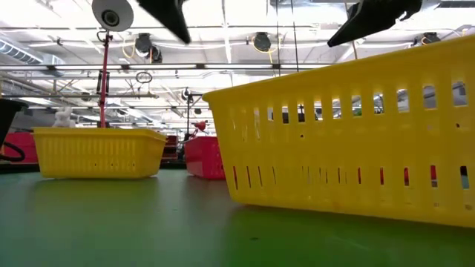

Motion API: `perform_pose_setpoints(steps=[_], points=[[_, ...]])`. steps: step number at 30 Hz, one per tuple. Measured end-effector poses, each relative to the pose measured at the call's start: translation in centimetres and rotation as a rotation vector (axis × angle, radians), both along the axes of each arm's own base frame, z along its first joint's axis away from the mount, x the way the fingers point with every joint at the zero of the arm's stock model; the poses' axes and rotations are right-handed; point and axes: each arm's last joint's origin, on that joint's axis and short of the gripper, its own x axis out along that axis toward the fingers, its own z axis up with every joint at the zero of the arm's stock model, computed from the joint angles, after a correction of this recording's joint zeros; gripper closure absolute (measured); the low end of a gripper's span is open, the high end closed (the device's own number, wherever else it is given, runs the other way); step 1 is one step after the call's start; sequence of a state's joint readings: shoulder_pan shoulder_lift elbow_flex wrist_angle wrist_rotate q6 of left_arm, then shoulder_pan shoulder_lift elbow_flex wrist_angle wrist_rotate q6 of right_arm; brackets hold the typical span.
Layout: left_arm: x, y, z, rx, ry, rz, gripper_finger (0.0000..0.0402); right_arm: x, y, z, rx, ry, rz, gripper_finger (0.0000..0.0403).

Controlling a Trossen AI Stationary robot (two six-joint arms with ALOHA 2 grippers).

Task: Stack baskets by color
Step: Stack the bottom red bin on the middle red bin

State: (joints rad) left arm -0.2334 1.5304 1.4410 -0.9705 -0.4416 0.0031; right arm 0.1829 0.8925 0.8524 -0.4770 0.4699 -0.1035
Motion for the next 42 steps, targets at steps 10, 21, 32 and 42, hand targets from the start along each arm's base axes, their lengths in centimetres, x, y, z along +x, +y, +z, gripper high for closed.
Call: perform_pose_setpoints(steps=[10, 21, 32, 42], points=[[-3.5, 3.8, 3.8, 0.013, -0.197, 0.068, 0.0389, 1.6, 0.5, 0.1, 0.096, -0.087, 0.016, 0.0303], [-5.9, 6.2, -0.9, 0.028, -0.384, 0.064, 0.0384, 5.6, 3.5, 1.4, 0.250, 0.104, 0.078, 0.0303], [-9.2, 5.3, -2.0, -0.159, -0.453, 0.143, 0.0383, 6.6, 10.2, 4.7, 0.366, 0.427, 0.032, 0.0303], [-8.5, 2.8, -3.1, -0.301, -0.539, 0.120, 0.0382, 3.9, 16.8, 2.7, 0.561, 0.659, 0.002, 0.0303]])
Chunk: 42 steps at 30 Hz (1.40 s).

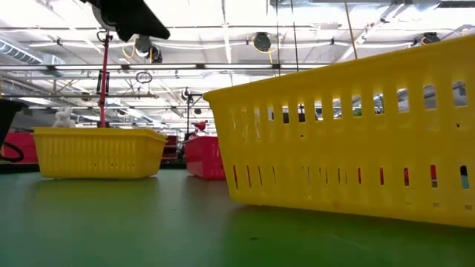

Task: Stack baskets by color
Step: Stack the bottom red bin on the middle red bin

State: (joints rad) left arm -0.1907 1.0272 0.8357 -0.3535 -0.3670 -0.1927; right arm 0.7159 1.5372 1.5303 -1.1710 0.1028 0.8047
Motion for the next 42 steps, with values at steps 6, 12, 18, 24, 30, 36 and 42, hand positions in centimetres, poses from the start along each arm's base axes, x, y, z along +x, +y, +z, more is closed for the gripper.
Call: perform_pose_setpoints(steps=[6, 12, 18, 24, 30, 36, 42], points=[[1.4, -1.3, -0.2, -0.030, -0.083, -0.038, 0.0383, -3.4, 3.4, 0.0, 0.056, 0.031, -0.015, 0.0303], [2.9, -2.4, -1.2, -0.067, -0.097, -0.047, 0.0383, -5.3, 6.2, -1.1, 0.069, 0.076, 0.036, 0.0303], [4.3, -3.4, -2.1, -0.081, -0.120, -0.065, 0.0383, -6.0, 8.5, -3.3, 0.043, 0.154, 0.097, 0.0282], [4.6, -3.8, -2.5, -0.118, -0.113, -0.057, 0.0383, -5.8, 9.3, -4.7, -0.008, 0.168, 0.121, 0.0248], [4.4, -4.6, -2.4, -0.147, -0.120, -0.078, 0.0383, -5.1, 9.7, -5.8, -0.053, 0.160, 0.151, 0.0239], [4.2, -5.4, -2.2, -0.131, -0.148, -0.086, 0.0383, -4.6, 10.3, -7.5, -0.101, 0.184, 0.129, 0.0239], [4.1, -5.6, -2.2, -0.135, -0.148, -0.090, 0.0383, -4.4, 10.5, -8.4, -0.139, 0.191, 0.144, 0.0239]])
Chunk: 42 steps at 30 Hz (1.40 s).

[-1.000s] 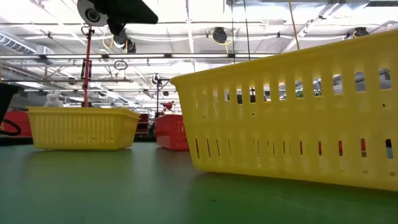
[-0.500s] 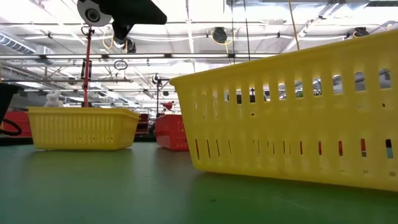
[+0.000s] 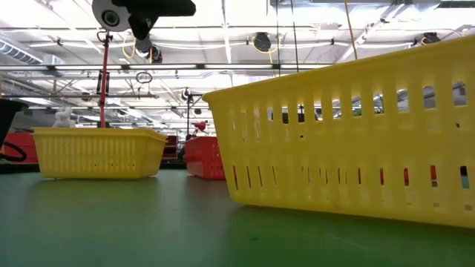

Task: Stack baskets by color
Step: Stack the bottom red bin on the middle red bin

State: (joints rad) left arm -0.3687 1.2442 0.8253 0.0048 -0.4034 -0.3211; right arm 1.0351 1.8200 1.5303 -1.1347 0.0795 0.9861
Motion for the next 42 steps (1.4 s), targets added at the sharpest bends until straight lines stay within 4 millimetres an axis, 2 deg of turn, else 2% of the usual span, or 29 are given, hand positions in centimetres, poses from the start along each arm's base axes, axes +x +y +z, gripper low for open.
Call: perform_pose_setpoints(steps=[13, 25, 42], points=[[-0.1, -0.3, 0.0, -0.012, -0.002, 0.003, 0.0383, -0.2, -0.7, -2.1, -0.082, 0.020, 0.055, 0.0246], [-0.3, -0.7, 0.0, -0.010, -0.005, 0.001, 0.0383, -0.4, -1.1, -4.2, -0.065, 0.042, 0.074, 0.0294], [-0.3, -0.7, 0.0, -0.012, -0.005, 0.003, 0.0383, -0.6, -1.1, -4.1, -0.021, 0.098, 0.074, 0.0390]])
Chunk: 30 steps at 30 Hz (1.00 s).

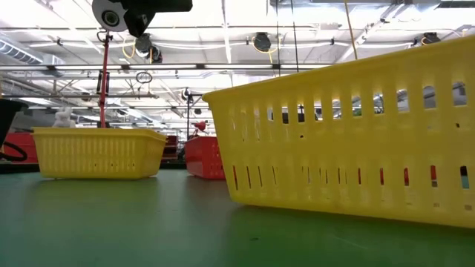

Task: Stack baskets by color
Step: Stack the bottom red bin on the middle red bin

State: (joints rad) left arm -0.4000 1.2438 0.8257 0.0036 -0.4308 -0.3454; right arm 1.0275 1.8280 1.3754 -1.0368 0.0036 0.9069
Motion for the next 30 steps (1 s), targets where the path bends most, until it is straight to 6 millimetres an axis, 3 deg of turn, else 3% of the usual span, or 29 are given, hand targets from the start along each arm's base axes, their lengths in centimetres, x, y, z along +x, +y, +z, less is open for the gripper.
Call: perform_pose_setpoints(steps=[22, 30], points=[[0.0, 0.0, 0.0, -0.015, -0.004, 0.023, 0.0383, -0.5, -1.8, 6.2, 0.223, -0.151, -0.099, 0.0400], [0.0, 0.0, 0.0, -0.014, -0.003, 0.022, 0.0383, 0.3, -3.1, 9.8, 0.174, -0.168, -0.068, 0.0401]])
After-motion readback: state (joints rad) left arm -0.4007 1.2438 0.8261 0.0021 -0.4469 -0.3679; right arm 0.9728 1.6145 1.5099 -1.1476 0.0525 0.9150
